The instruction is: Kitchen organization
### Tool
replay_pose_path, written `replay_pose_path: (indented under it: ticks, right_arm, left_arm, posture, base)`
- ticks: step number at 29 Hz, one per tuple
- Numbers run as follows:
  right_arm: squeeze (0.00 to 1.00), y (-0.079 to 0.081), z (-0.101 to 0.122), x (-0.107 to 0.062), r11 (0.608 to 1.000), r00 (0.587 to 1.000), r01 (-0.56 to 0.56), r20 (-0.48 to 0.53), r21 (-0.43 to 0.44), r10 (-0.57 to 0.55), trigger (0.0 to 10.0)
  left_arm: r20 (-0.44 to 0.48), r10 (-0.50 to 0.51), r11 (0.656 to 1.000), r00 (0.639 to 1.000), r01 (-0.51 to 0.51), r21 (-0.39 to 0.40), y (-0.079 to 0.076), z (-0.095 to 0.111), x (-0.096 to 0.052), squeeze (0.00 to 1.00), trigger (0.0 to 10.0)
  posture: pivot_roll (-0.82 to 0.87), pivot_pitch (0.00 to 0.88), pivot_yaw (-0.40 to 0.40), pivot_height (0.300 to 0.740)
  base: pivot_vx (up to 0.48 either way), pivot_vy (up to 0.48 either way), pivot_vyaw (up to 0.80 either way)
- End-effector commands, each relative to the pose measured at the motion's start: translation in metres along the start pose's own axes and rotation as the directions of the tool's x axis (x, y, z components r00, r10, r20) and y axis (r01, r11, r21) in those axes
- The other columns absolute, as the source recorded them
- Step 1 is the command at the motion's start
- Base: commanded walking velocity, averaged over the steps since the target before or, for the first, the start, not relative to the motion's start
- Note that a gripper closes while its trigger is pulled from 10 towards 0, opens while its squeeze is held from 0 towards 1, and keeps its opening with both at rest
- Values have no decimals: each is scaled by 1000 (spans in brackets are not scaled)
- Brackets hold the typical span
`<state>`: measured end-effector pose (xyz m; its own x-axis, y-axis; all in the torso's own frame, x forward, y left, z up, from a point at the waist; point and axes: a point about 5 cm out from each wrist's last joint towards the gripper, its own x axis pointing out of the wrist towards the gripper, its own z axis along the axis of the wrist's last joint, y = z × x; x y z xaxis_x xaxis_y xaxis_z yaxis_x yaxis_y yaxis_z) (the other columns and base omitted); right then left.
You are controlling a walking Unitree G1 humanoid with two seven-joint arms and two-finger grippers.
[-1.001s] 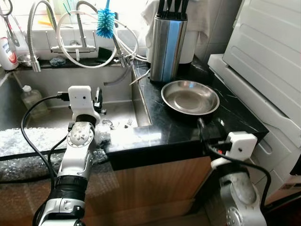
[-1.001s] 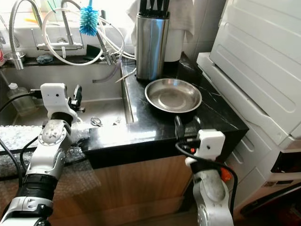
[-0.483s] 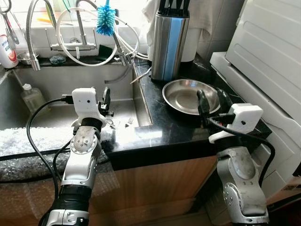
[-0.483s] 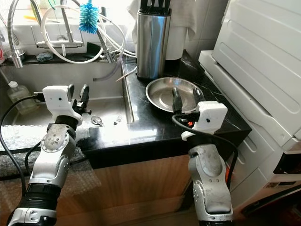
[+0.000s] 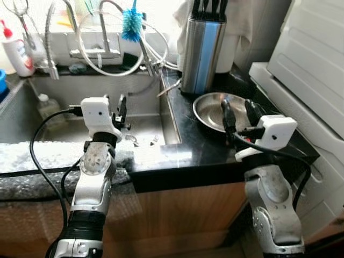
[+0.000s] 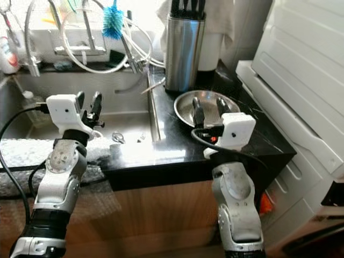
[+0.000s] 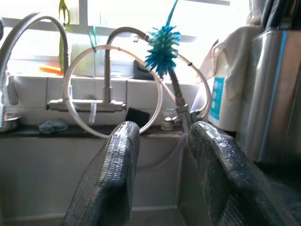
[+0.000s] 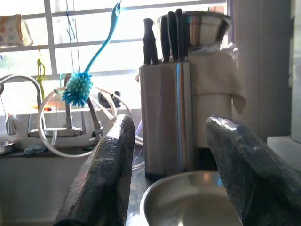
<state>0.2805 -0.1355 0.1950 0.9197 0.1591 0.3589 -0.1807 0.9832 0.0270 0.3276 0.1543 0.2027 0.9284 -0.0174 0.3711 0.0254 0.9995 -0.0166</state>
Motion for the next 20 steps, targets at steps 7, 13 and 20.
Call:
replay_pose_path:
  ticks: [7, 13, 20]
  right_arm:
    - [0, 1, 5, 1, 1000, 1000, -1, 15, 3, 1, 10000]
    - [0, 1, 5, 3, 1000, 1000, 0, 13, 1, 0, 10000]
    - [0, 1, 7, 5, 1000, 1000, -3, 13, -3, 3, 10000]
  left_arm:
    - [11, -16, 1000, 1000, 16, -23, -4, 6, 5, 0, 10000]
    - [11, -16, 1000, 1000, 16, -25, -4, 7, 7, 0, 10000]
    - [24, -10, 999, 1000, 11, -33, -6, 10, 10, 0, 10000]
  posture:
    - [-149, 0, -30, 740]
    - [-149, 0, -30, 740]
    - [-152, 0, -37, 740]
  base:
    - [269, 0, 383]
    - [276, 0, 0]
    - [241, 0, 0]
